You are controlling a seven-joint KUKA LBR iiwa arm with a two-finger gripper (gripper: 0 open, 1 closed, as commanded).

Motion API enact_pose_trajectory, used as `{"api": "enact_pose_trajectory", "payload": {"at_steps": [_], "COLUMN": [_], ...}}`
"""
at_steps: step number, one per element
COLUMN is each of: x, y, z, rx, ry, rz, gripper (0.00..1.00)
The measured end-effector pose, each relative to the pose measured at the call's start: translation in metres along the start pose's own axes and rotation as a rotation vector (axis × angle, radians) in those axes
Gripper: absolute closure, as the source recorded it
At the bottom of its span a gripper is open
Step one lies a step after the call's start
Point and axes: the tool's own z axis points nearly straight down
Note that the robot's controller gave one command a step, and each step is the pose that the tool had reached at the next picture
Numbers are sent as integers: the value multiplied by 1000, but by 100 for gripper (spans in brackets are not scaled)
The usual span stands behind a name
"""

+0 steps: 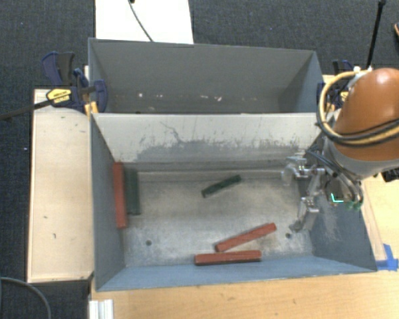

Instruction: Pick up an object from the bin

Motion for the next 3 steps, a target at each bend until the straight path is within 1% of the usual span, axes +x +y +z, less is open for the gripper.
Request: {"api": "enact_pose_trajectory", "payload": {"at_steps": [1, 2, 3], "x": [-19, 0, 0], "y": [28, 24, 24], "z": [141, 161, 160], "rx": [0, 1, 1], "ry": [0, -9, -7], "rz": [-75, -69, -74], "gripper": [0, 0, 100]}}
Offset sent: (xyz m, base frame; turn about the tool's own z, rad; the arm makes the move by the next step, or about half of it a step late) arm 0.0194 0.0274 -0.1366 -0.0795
